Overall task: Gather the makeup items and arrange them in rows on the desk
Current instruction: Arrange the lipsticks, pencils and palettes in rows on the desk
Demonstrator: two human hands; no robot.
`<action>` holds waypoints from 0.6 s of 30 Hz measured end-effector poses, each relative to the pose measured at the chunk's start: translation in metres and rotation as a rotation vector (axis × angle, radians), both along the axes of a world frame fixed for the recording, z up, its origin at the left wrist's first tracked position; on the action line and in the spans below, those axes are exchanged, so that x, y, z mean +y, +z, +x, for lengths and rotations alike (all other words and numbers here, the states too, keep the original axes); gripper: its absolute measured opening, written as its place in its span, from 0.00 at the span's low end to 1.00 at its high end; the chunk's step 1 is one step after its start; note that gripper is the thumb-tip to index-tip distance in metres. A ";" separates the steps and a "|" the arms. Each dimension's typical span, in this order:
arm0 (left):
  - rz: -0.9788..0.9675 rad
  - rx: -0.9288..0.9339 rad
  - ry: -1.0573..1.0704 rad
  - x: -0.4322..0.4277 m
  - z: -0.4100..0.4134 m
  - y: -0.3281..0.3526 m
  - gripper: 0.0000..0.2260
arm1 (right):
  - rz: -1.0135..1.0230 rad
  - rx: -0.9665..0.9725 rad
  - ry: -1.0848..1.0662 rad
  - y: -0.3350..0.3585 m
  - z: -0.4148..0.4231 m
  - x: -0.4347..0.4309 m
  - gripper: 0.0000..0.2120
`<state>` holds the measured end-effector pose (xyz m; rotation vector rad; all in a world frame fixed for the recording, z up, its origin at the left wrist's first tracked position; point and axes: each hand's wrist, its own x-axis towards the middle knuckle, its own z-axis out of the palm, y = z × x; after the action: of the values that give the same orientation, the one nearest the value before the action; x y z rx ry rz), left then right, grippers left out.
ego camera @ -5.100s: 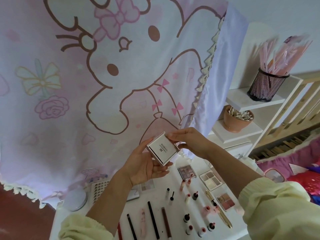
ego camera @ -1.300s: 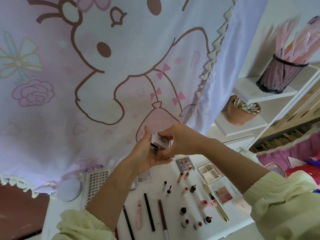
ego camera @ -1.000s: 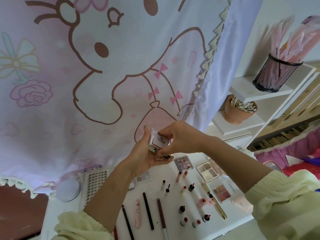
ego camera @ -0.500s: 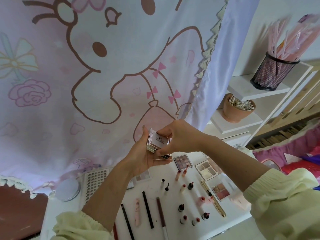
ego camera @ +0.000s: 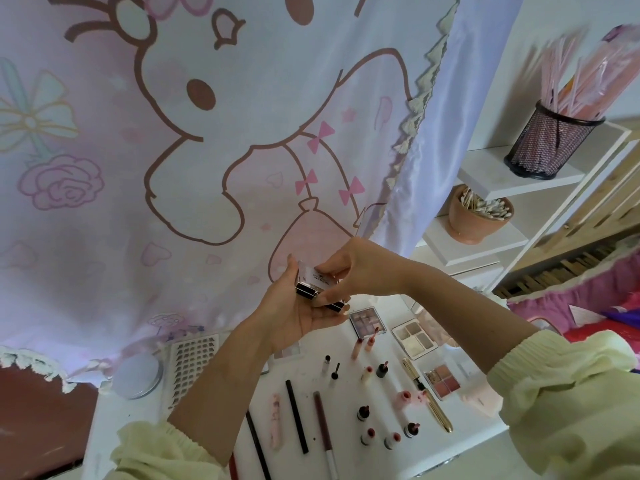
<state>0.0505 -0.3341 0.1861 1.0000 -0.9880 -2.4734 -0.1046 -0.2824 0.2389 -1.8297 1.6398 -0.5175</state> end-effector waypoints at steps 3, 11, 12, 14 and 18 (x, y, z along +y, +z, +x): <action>0.027 0.000 0.010 0.000 -0.001 0.004 0.32 | 0.029 -0.084 -0.002 0.009 -0.008 0.000 0.14; 0.042 0.021 0.000 -0.003 0.001 0.006 0.33 | -0.021 -0.021 -0.022 0.018 -0.002 0.003 0.09; 0.038 0.026 -0.002 -0.003 0.002 0.006 0.32 | -0.023 -0.018 -0.027 0.019 -0.002 0.004 0.10; 0.022 0.042 -0.008 -0.003 0.001 0.007 0.32 | -0.028 0.076 -0.050 0.016 0.001 0.006 0.16; -0.047 0.045 0.025 -0.002 -0.002 0.007 0.34 | -0.197 0.313 -0.046 0.005 0.016 0.008 0.10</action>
<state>0.0488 -0.3364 0.1935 0.9327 -1.0084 -2.4295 -0.0888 -0.2749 0.2439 -2.1066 1.8968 -0.4426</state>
